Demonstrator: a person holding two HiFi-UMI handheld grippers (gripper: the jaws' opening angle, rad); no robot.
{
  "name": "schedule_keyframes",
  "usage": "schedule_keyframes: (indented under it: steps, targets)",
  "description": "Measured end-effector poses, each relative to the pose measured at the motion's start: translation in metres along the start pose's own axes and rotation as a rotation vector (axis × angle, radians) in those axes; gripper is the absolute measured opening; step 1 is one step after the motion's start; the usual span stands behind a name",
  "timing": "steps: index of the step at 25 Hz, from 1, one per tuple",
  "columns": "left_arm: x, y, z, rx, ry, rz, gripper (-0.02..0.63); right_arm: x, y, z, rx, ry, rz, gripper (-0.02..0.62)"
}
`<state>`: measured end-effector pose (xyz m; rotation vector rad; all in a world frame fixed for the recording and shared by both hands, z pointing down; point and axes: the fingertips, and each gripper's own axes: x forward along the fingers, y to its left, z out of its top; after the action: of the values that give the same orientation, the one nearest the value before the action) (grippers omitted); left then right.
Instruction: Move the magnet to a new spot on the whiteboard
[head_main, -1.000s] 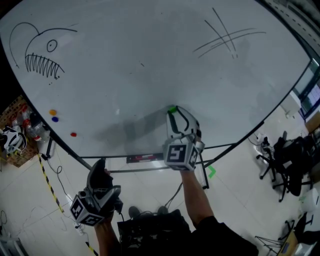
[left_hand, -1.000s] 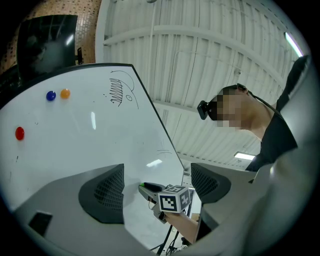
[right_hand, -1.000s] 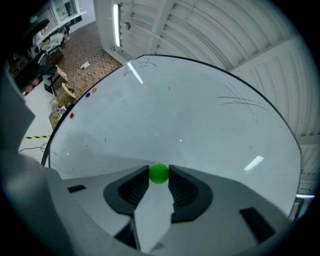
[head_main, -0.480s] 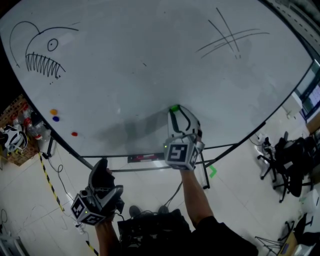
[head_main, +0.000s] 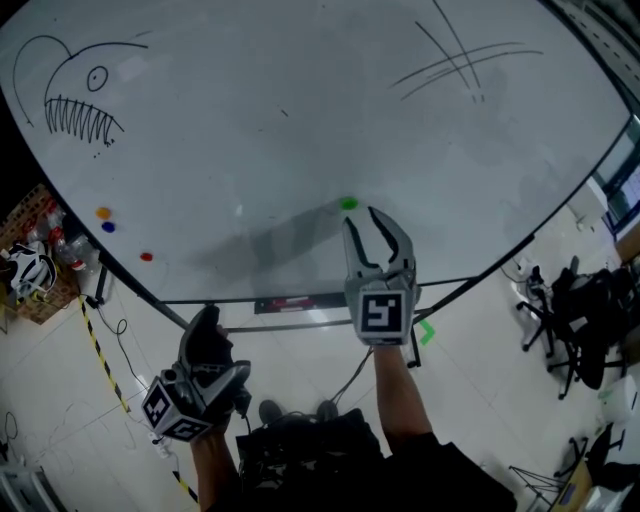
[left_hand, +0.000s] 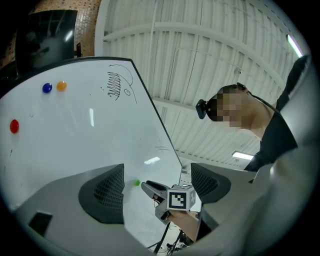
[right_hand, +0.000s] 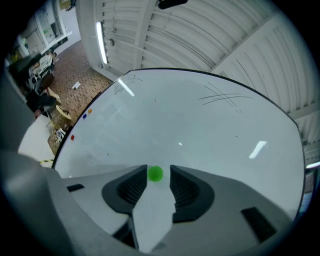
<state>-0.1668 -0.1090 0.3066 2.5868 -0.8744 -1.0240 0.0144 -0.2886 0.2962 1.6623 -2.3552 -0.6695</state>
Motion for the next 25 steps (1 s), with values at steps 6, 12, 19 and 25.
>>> schedule_keyframes:
  steps: [6, 12, 19, 25]
  targets:
    - [0.006, -0.013, -0.012, -0.018, 0.037, -0.015, 0.416, -0.051, -0.007, 0.009, 0.252, -0.092, 0.176, 0.172]
    - [0.028, -0.027, -0.023, 0.018, 0.061, -0.041, 0.416, -0.103, -0.023, 0.004, 0.522, -0.208, 0.347, 0.155]
    - [0.042, -0.047, -0.051, -0.02, 0.124, -0.058, 0.416, -0.146, -0.041, -0.005, 0.782, -0.326, 0.487, 0.13]
    - [0.055, -0.058, -0.065, 0.006, 0.14, -0.04, 0.416, -0.164, -0.051, -0.017, 0.888, -0.361, 0.54, 0.114]
